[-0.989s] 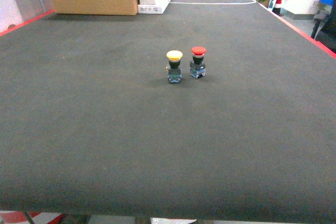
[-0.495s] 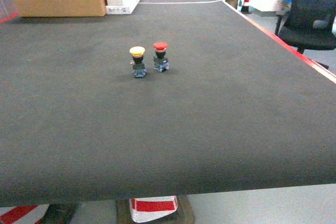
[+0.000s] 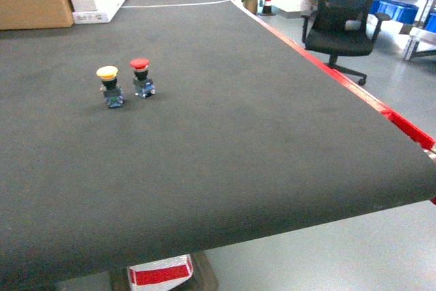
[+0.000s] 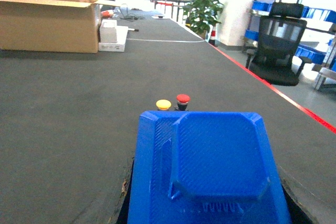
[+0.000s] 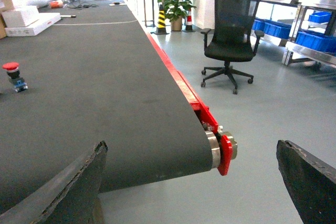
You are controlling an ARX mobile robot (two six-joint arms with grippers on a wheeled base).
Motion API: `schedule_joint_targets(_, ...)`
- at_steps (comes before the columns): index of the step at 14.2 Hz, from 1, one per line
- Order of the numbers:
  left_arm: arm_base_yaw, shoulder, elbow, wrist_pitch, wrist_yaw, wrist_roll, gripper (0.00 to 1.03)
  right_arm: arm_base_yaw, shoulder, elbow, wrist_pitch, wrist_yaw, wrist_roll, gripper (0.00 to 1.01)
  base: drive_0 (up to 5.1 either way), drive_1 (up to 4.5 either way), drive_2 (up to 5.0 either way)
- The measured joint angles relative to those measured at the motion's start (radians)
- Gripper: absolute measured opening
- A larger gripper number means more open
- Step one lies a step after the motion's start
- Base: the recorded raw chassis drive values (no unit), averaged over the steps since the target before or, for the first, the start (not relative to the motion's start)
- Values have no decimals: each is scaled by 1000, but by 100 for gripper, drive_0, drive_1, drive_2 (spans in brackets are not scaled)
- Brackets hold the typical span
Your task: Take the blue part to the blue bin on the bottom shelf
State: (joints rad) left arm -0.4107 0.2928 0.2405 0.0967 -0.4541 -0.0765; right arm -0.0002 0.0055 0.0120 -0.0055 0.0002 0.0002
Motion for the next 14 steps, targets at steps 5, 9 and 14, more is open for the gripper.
schedule_joint_targets(5, 0, 0, 0, 0, 1, 0, 45, 0, 0, 0, 0, 0, 0, 98, -153, -153, -153)
schedule_joint_targets(9, 0, 0, 0, 0, 1, 0, 45, 0, 0, 0, 0, 0, 0, 98, -158, -158, -158)
schedule_joint_targets(14, 0, 0, 0, 0, 1, 0, 45, 0, 0, 0, 0, 0, 0, 98, -159, -159, -159)
